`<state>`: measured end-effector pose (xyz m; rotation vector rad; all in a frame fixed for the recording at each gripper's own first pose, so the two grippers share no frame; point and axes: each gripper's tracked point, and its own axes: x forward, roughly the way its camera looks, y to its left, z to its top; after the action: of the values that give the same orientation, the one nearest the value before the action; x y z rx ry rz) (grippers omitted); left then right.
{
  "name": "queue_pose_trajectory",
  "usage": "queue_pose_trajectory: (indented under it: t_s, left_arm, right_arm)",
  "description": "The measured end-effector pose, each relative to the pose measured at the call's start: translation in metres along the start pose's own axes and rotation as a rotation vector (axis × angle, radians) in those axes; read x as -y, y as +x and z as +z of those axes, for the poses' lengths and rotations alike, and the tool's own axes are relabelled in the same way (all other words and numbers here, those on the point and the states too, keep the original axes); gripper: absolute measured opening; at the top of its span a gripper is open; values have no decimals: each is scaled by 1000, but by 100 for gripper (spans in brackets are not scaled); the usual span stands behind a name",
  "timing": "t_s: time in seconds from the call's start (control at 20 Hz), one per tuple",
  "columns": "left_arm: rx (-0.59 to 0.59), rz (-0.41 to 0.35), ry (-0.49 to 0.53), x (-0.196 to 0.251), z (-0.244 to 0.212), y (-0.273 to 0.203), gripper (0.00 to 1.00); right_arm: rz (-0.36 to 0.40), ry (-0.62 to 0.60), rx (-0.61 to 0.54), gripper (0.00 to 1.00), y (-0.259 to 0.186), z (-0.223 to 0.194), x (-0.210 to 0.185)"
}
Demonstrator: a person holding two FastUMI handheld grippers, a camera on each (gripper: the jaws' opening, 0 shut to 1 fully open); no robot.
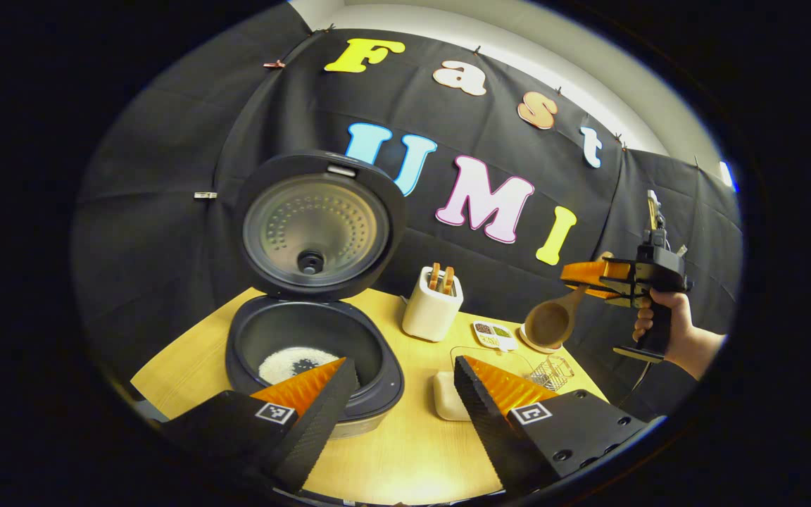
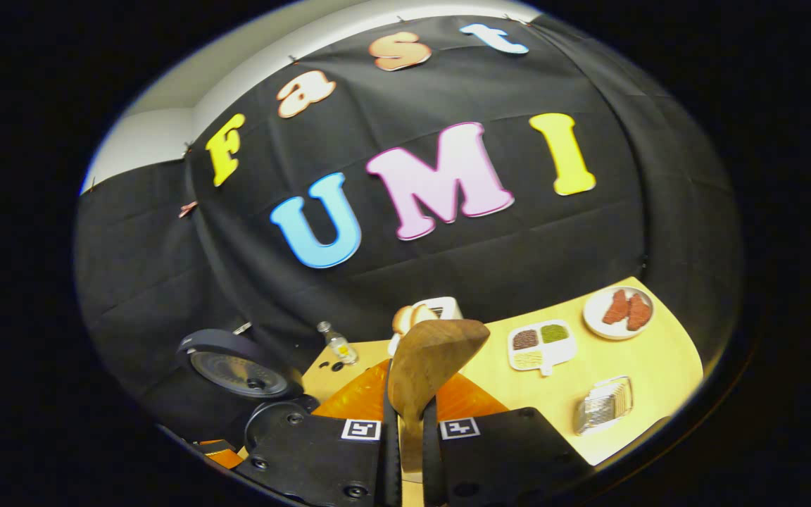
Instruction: Close the left gripper, press the button to open the rice cooker; take a wooden spoon from the chopstick holder with the right hand, scoop a spoonful of rice and pour it into the rice cooker, then put the wooden spoon back into the chopstick holder.
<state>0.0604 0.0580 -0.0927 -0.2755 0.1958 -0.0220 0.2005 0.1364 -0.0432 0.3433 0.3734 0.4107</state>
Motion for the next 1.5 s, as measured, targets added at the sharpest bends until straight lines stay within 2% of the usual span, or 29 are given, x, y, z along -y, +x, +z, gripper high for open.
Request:
queue_pose_trajectory:
  t_s: [0.2,0.35,0.7,0.9,1.1,1.25,1.5]
  left_arm:
    - [-7,13,28,19,5,13,95]
    - [-5,60,57,25,10,18,95]
    - [-14,202,61,32,12,17,95]
    - [-19,268,74,40,15,14,95]
    - [-8,296,98,50,22,14,95]
    - [13,305,91,56,30,16,95]
    - [63,363,82,48,56,12,95]
  right_arm:
    - [-122,76,24,16,-11,15,80]
    - [-201,126,17,16,-8,15,133]
    - [-299,233,1,16,13,3,220]
    - [-345,236,-34,16,25,-16,255]
    - [-367,220,-65,16,32,-30,277]
    - [-380,217,-87,16,38,-37,290]
    - [-389,190,-107,18,48,-51,296]
